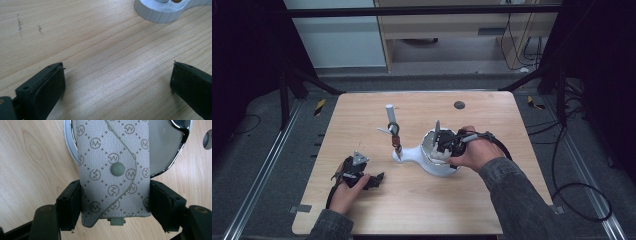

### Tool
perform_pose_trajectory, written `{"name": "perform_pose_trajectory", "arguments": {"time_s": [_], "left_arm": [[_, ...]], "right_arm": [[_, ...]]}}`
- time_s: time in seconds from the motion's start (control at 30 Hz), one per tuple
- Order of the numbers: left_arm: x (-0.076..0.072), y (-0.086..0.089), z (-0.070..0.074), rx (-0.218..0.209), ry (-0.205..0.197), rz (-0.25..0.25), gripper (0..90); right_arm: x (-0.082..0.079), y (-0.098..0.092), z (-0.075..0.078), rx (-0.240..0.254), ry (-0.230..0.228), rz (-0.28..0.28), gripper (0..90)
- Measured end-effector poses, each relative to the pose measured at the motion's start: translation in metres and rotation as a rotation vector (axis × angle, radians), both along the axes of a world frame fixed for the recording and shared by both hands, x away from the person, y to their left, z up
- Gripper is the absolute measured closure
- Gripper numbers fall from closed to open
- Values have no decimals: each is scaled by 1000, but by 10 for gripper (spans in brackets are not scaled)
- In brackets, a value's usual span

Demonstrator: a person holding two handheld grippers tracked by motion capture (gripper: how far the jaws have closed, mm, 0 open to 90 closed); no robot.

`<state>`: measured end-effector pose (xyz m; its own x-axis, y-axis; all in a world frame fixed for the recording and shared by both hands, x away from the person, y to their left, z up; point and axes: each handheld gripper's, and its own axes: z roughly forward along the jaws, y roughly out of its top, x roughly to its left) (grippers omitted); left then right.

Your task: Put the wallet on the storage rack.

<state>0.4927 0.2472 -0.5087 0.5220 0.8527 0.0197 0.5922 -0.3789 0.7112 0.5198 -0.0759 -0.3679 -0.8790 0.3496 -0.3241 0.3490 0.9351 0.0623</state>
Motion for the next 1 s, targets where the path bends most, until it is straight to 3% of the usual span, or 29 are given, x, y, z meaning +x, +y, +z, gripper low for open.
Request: {"name": "perform_pose_trajectory", "arguments": {"time_s": [0.47, 1.0], "left_arm": [[0, 0, 0, 0, 0, 1, 0], [0, 0, 0, 0, 1, 0, 0]], "right_arm": [[11, 5, -5, -4, 9, -33, 303], [17, 12, -10, -2, 19, -24, 301]]}}
